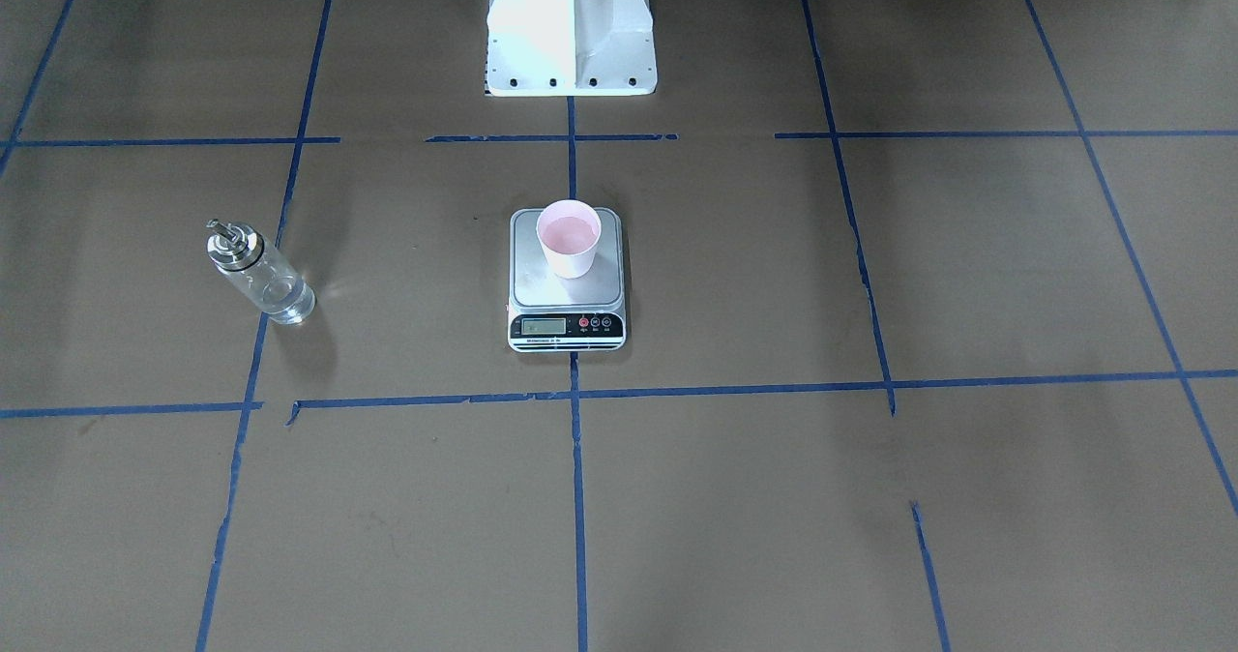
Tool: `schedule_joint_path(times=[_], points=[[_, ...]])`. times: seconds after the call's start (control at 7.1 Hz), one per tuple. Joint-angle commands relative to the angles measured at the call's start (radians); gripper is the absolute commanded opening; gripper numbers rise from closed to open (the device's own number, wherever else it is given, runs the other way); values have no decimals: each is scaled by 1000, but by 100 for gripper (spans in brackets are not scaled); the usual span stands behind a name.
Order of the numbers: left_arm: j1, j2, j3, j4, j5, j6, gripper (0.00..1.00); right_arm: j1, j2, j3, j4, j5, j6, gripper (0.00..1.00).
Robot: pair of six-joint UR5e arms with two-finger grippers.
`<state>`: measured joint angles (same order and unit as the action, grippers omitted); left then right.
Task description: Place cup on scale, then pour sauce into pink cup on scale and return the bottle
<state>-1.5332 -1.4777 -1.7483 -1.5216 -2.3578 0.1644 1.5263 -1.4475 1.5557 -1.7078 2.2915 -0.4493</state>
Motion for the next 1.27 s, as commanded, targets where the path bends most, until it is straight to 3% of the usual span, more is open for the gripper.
schedule_joint_path(times=[0.0,0.28,1.13], points=[[-11,7,21,-3,-3,6,100,0,-2,-3,0,17,1,100],[-70,8,29,-9,-35,9,100,0,-2,0,2,20,0,100],[-67,-12,21,-9,-28,-109,100,0,-2,-2,2,17,3,100]])
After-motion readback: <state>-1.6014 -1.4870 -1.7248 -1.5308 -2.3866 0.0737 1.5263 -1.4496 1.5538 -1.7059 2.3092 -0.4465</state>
